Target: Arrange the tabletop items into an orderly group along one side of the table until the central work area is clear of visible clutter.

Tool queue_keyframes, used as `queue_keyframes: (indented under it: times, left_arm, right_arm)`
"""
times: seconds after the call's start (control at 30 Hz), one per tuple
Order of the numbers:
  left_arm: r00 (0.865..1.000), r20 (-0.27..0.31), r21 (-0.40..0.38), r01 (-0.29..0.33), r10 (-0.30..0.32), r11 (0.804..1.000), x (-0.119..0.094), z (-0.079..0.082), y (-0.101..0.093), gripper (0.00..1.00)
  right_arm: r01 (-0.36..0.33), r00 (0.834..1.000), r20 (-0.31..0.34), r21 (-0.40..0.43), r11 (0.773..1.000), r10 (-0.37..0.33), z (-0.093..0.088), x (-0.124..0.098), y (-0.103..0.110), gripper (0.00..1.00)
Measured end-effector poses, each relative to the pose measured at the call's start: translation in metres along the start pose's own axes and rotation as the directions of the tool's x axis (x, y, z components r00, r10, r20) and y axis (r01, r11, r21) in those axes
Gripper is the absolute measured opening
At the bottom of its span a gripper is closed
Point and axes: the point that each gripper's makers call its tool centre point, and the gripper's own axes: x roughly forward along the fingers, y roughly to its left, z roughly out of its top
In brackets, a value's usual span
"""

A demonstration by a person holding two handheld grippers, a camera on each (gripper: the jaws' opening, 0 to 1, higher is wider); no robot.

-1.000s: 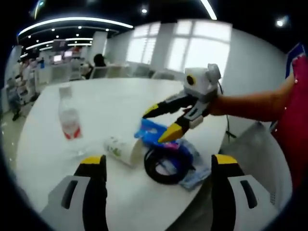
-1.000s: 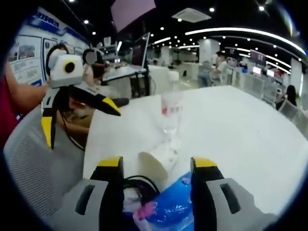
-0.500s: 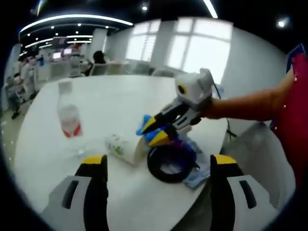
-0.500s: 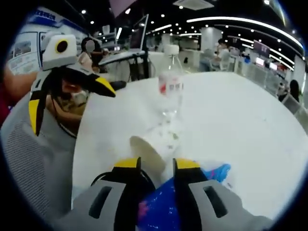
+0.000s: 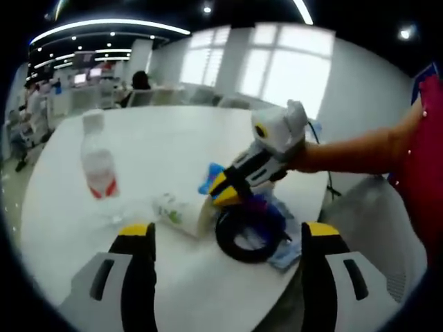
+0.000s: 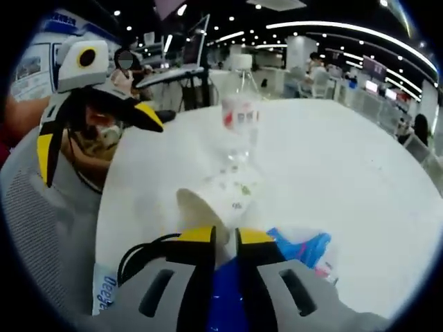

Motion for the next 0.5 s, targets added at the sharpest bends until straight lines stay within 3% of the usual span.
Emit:
queue_keyframes:
  times: [0.5]
  left_arm:
    - [1.0, -0.007, 0.005, -0.001, 0.001, 1.0, -0.003, -0.002, 0.0024, 0.83]
  right_arm:
    - [0.012, 1.0, 0.012, -0.026, 1.0, -0.012, 0.006, -0.0043, -0.0012, 0.02]
